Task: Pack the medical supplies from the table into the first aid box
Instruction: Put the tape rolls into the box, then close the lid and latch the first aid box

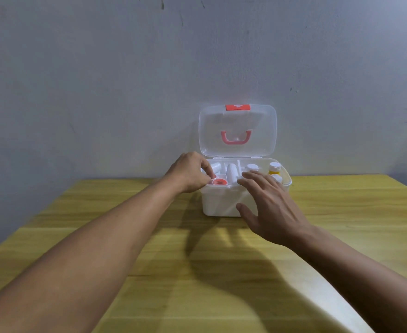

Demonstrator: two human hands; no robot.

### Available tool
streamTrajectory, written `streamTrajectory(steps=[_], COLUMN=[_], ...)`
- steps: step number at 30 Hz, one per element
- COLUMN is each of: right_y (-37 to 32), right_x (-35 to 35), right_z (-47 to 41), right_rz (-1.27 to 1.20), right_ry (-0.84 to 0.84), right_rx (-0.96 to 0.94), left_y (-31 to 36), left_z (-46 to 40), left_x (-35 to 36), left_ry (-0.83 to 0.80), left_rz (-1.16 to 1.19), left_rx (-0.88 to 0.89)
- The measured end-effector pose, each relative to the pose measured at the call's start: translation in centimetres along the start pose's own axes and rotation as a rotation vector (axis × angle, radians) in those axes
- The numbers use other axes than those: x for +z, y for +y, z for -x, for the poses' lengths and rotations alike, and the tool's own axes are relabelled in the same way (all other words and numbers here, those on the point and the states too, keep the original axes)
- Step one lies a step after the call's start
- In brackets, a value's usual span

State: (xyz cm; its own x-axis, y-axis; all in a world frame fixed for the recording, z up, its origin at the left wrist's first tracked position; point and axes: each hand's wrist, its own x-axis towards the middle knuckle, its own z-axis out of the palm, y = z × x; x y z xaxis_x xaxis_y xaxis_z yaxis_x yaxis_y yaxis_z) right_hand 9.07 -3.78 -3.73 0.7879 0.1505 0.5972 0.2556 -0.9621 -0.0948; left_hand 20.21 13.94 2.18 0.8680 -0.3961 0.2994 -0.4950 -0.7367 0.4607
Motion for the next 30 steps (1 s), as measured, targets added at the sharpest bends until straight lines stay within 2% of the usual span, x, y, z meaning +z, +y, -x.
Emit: streamTrajectory(steps=[6,11,15,23,30], right_y=[0.0,0.4,1.3,4.8,6.3], right_x=[0.0,-0.9,-1.9,-2.3,-1.6], right_z=[-0.1,-2.3,-6.4,-15.5,-19.5], right_rz=[-0.014,-0.027,-0.028,0.092,0.195], right_ry=[-0.004,0.064,0.097,0.085,0.065], right_rx=[0.007,0.031,0.108,0.209,0.253], left_y=[0.6,1.3,1.7,1.7,1.5], left_z=[0.9,1.4,-0.4,-1.9,-1.7], left_x=[0.0,1.6,2.1,4.0,4.3], left_ry=[0.042,0.0,-0.031,-0.261,-0.191], left_rz=[-0.001,-0.075,-0.142,-0.296,-0.297], left_rx=[0.033,0.191,0.139,-0.003,0.024])
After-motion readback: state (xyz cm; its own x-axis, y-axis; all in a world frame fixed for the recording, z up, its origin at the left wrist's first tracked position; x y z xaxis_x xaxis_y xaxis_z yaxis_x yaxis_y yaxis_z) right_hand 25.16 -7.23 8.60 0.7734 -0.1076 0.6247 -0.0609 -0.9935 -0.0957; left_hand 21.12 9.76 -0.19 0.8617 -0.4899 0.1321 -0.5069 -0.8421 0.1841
